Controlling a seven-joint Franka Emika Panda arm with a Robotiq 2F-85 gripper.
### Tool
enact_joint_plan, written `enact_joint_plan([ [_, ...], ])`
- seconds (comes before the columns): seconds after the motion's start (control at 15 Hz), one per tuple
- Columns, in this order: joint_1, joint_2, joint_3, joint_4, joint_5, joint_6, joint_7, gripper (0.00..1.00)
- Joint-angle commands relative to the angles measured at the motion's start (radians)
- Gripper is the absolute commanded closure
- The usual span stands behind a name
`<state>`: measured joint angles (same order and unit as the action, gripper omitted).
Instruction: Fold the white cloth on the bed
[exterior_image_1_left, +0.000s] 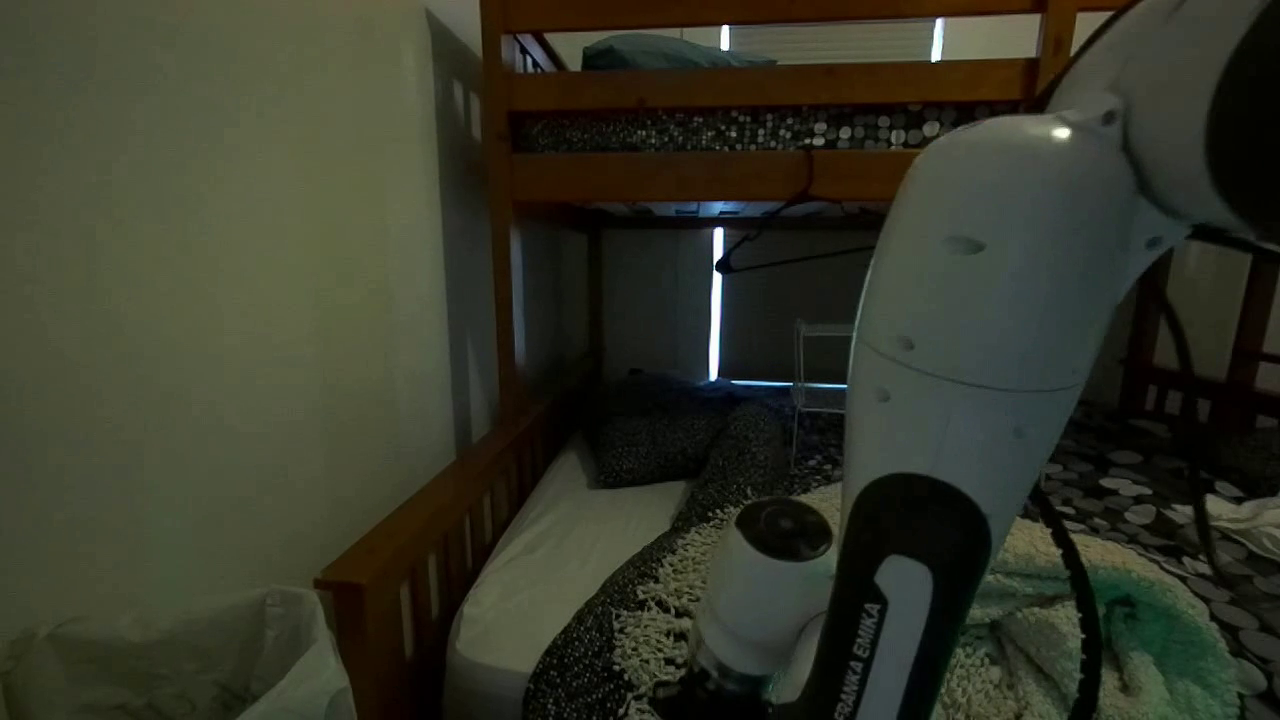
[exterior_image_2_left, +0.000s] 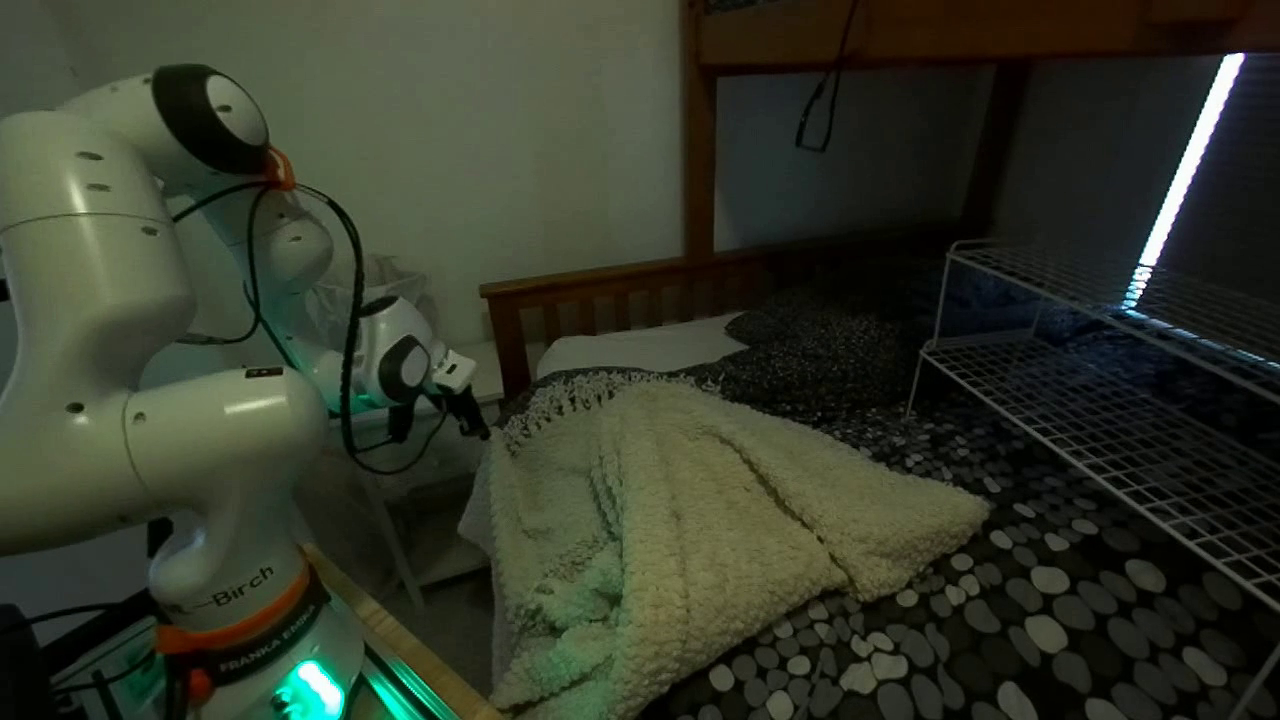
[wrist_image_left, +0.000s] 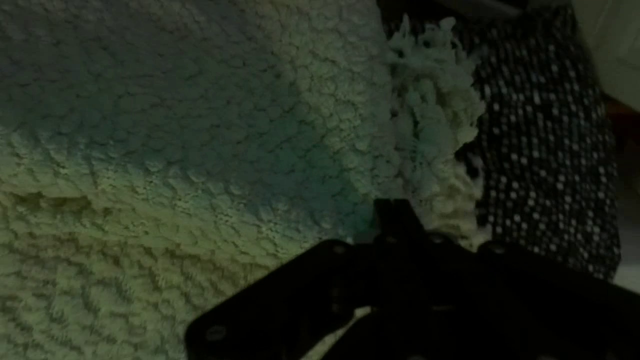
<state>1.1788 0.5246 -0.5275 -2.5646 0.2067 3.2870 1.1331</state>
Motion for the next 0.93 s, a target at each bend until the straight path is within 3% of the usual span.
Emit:
enact_joint_plan([
  [0.0,0.267,-0.077,-0.275,-0.140,0.139,0.118,-0.013,0.99],
  [0.27,0.552,-0.062,-0.567,-0.231,0.395,0.193,-0.062,0.99],
  [0.33,0.421,-0.060,-0.456,-0.180,0.290,0.159,-0.041,0.99],
  [0.4,0.456,-0.060,-0.491,-0.191,0.308,0.161,-0.052,0.97],
  [0.87,0.431,-0.058,-0.465,-0.183,0.304,0.161,-0.052,0.97],
])
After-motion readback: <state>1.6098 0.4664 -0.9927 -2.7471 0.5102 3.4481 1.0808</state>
